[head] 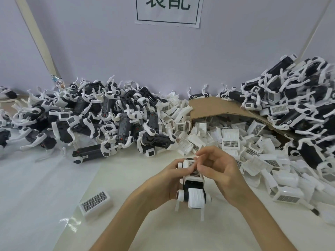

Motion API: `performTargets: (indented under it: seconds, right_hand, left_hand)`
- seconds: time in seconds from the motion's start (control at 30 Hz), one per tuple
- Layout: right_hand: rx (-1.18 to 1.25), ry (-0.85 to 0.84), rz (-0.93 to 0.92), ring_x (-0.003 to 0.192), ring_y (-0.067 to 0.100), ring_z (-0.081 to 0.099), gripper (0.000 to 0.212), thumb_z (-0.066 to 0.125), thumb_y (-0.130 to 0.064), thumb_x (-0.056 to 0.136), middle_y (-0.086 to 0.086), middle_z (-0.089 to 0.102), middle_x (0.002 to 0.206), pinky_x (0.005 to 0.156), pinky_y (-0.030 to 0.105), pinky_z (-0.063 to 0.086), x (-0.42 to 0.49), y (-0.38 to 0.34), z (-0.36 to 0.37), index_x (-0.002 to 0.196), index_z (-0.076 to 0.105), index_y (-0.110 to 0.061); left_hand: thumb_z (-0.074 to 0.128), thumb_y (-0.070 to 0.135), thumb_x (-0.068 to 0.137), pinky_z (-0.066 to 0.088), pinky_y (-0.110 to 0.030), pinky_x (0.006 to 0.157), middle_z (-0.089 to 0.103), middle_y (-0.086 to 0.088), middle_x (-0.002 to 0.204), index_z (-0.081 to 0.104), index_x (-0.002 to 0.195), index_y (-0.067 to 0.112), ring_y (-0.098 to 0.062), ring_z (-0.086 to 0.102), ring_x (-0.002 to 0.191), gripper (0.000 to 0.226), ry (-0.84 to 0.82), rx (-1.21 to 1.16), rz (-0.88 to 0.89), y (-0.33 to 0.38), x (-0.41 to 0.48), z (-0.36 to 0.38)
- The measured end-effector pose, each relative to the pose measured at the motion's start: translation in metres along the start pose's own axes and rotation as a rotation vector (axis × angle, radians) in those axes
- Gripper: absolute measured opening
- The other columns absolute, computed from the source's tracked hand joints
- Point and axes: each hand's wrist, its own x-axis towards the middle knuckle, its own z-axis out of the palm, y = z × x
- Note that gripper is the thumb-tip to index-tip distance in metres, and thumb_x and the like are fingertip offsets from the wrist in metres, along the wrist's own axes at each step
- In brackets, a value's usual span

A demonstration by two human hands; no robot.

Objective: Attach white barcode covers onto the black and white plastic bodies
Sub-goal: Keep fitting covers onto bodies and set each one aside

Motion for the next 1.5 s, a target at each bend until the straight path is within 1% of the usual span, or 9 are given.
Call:
performTargets:
  seconds: [0.17, 0.33, 0.5, 0.67, 0.8, 0.97, 1.13, 1.4, 1.5]
  right_hand:
    - [-0.015, 0.021, -0.011, 0.091, 0.023, 0.065, 0.032, 0.074, 0.003, 0.072, 0.009, 0.064, 0.085, 0.084, 0.032, 0.054, 0.0, 0.003, 0.001, 0.099, 0.07, -0.015]
    - [-0.176, 0.004, -0.025, 0.127, 0.02, 0.057, 0.036, 0.072, -0.002, 0.074, 0.005, 0.067, 0.12, 0.108, 0.024, 0.041, 0.0, 0.006, 0.004, 0.109, 0.066, -0.009]
    - [-0.221, 0.116, 0.163, 0.115, 0.008, 0.063, 0.038, 0.072, -0.035, 0.084, -0.01, 0.07, 0.116, 0.091, 0.021, 0.052, 0.004, 0.009, 0.011, 0.118, 0.064, -0.02]
    - [-0.253, 0.045, 0.203, 0.105, 0.01, 0.068, 0.034, 0.07, -0.035, 0.089, -0.004, 0.074, 0.11, 0.086, 0.018, 0.05, 0.003, 0.009, 0.012, 0.119, 0.064, -0.021]
    - [-0.349, 0.047, 0.148, 0.112, 0.012, 0.066, 0.034, 0.066, -0.03, 0.084, -0.005, 0.073, 0.114, 0.098, 0.031, 0.049, 0.002, 0.009, 0.012, 0.117, 0.064, -0.022]
    - [-0.539, 0.036, 0.13, 0.123, 0.004, 0.056, 0.045, 0.061, -0.056, 0.08, -0.021, 0.066, 0.122, 0.11, 0.043, 0.039, 0.0, 0.008, 0.016, 0.12, 0.062, -0.035]
    - [-0.543, 0.077, 0.055, 0.119, 0.004, 0.059, 0.036, 0.066, -0.039, 0.083, -0.021, 0.068, 0.119, 0.107, 0.038, 0.042, -0.001, 0.006, 0.018, 0.119, 0.065, -0.032]
    - [-0.474, 0.078, 0.053, 0.122, -0.001, 0.054, 0.052, 0.067, -0.056, 0.075, -0.024, 0.063, 0.12, 0.096, 0.015, 0.042, -0.004, 0.01, 0.02, 0.122, 0.051, -0.039]
    - [-0.498, 0.079, 0.09, 0.103, 0.006, 0.061, 0.042, 0.065, -0.062, 0.073, -0.011, 0.066, 0.107, 0.085, 0.017, 0.049, -0.004, 0.01, 0.021, 0.11, 0.057, -0.046]
  left_hand:
    - [0.077, 0.03, 0.078, 0.058, -0.045, 0.077, 0.063, -0.007, 0.111, 0.054, 0.133, 0.023, -0.03, 0.064, 0.09, 0.06, 0.051, 0.032, 0.021, -0.002, 0.0, -0.001]
    - [0.08, 0.029, 0.074, 0.055, -0.051, 0.086, 0.067, -0.003, 0.114, 0.052, 0.131, 0.028, -0.028, 0.068, 0.09, 0.063, 0.187, 0.011, 0.132, -0.002, 0.004, -0.006]
    - [0.08, 0.018, 0.077, 0.058, -0.037, 0.076, 0.072, -0.004, 0.119, 0.047, 0.134, 0.033, -0.029, 0.072, 0.102, 0.068, 0.215, -0.054, 0.277, 0.0, 0.004, -0.009]
    - [0.081, 0.011, 0.072, 0.056, -0.037, 0.086, 0.069, -0.01, 0.125, 0.041, 0.141, 0.033, -0.028, 0.069, 0.11, 0.082, 0.256, -0.036, 0.377, 0.002, 0.004, -0.006]
    - [0.076, -0.001, 0.069, 0.053, -0.038, 0.098, 0.07, -0.008, 0.125, 0.041, 0.142, 0.033, -0.029, 0.068, 0.113, 0.087, 0.248, 0.012, 0.43, 0.002, 0.002, -0.005]
    - [0.07, -0.004, 0.074, 0.054, -0.036, 0.097, 0.069, -0.005, 0.128, 0.037, 0.142, 0.035, -0.032, 0.065, 0.118, 0.085, 0.203, 0.02, 0.45, 0.003, 0.0, -0.006]
    - [0.064, 0.011, 0.089, 0.052, -0.036, 0.099, 0.066, -0.012, 0.131, 0.038, 0.145, 0.024, -0.033, 0.062, 0.122, 0.063, 0.17, 0.006, 0.472, 0.007, -0.003, -0.006]
    - [0.068, 0.007, 0.086, 0.05, -0.036, 0.099, 0.062, -0.017, 0.133, 0.047, 0.141, 0.022, -0.031, 0.061, 0.118, 0.061, 0.147, -0.024, 0.527, 0.006, -0.002, -0.001]
    - [0.068, 0.006, 0.086, 0.052, -0.036, 0.098, 0.064, -0.014, 0.13, 0.046, 0.141, 0.021, -0.029, 0.062, 0.117, 0.062, 0.14, -0.021, 0.531, 0.007, -0.002, -0.002]
